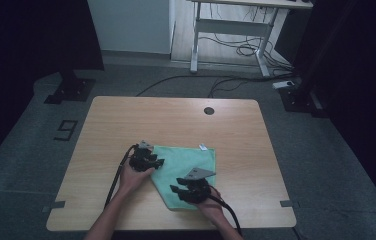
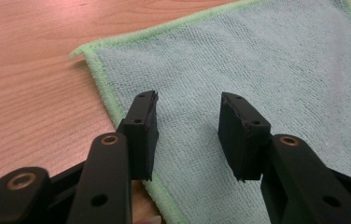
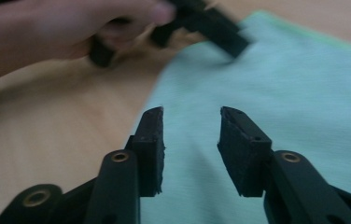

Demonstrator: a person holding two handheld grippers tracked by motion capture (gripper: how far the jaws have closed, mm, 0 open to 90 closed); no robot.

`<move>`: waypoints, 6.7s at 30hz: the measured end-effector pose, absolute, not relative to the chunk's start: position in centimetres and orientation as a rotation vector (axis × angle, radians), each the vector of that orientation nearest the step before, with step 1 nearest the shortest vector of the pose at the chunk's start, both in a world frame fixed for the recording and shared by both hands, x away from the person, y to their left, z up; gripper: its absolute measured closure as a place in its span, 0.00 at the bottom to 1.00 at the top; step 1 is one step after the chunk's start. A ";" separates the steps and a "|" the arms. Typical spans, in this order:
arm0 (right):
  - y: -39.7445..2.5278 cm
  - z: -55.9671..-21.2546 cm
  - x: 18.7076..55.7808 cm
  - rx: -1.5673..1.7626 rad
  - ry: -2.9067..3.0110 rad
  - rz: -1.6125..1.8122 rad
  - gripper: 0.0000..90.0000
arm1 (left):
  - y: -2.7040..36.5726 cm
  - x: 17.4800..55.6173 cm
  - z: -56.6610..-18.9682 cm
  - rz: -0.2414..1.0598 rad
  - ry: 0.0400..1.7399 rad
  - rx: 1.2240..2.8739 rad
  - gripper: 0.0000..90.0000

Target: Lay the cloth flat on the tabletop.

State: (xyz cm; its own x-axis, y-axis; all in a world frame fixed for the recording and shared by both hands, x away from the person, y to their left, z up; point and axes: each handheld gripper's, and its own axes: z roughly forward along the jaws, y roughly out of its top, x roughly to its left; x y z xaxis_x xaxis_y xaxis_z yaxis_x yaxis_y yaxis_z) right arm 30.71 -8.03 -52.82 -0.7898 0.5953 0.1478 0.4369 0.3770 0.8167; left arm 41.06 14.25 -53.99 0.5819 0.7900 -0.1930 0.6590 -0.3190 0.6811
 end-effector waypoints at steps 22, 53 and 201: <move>-7.3 -53.5 30.1 0.879 2.556 1.289 0.96 | 15.7 40.6 -53.5 0.202 1.200 2.088 0.64; -11.5 -50.6 32.6 0.924 2.401 1.334 0.75 | 14.7 41.8 -53.3 0.204 1.248 2.097 0.62; -6.8 -53.2 28.3 0.768 2.578 1.360 0.67 | 12.4 41.4 -53.7 0.229 1.170 2.099 0.56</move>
State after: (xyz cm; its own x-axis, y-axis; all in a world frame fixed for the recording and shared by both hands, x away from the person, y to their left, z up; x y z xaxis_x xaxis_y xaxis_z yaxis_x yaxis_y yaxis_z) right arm 28.26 -6.84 -53.22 -0.8626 0.4913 0.1205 0.3768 0.4650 0.8011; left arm 41.43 12.36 -53.68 0.5738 0.7993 -0.1785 0.6732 -0.3362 0.6586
